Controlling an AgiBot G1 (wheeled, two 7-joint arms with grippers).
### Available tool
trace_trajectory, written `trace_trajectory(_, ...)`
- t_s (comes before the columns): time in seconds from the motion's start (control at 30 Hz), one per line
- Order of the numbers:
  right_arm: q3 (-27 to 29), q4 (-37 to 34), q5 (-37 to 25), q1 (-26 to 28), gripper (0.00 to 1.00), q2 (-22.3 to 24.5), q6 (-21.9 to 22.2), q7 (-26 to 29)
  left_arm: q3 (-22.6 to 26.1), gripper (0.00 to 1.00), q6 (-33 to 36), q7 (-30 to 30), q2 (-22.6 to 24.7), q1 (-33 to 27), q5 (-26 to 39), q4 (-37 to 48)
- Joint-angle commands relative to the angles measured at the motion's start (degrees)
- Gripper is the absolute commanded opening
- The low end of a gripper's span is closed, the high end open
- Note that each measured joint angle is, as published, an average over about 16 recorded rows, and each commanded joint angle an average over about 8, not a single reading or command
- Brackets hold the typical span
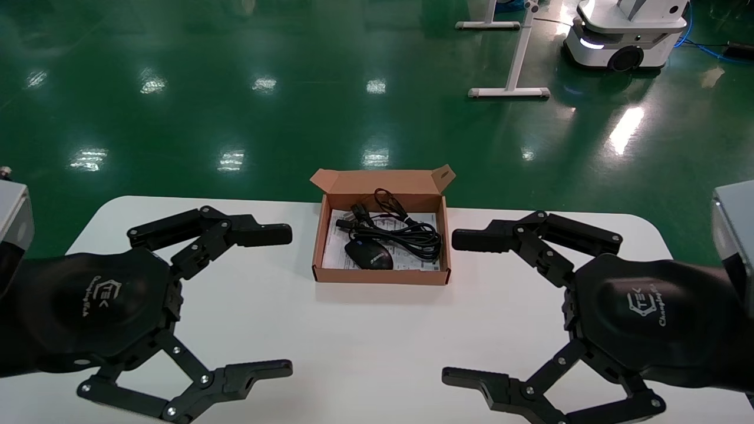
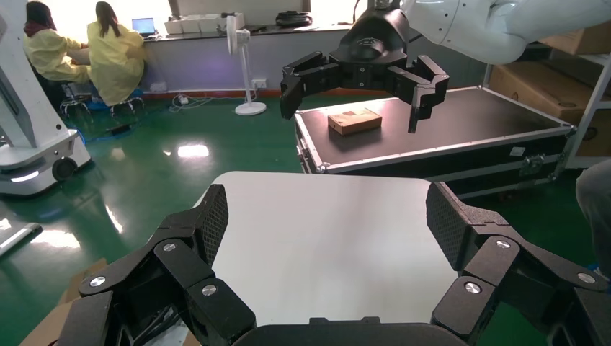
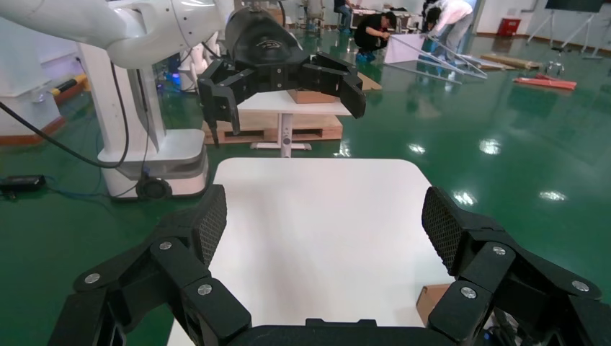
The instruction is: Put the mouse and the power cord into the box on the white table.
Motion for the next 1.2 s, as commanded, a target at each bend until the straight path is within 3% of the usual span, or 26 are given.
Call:
trace_trajectory(0.03, 0.8, 1.6, 0.6, -1.0, 1.00, 0.4, -0.1, 0.9, -0.7, 1.00, 0.6, -0.5, -0.9, 0.7, -0.8, -1.2)
trace_trajectory(1.2, -0.2, -0.4, -0.2, 0.2, 1.00, -0.1, 0.0, 0.0, 0.2, 1.00, -0.1, -0.1, 0.2, -0.1, 0.2, 0.3)
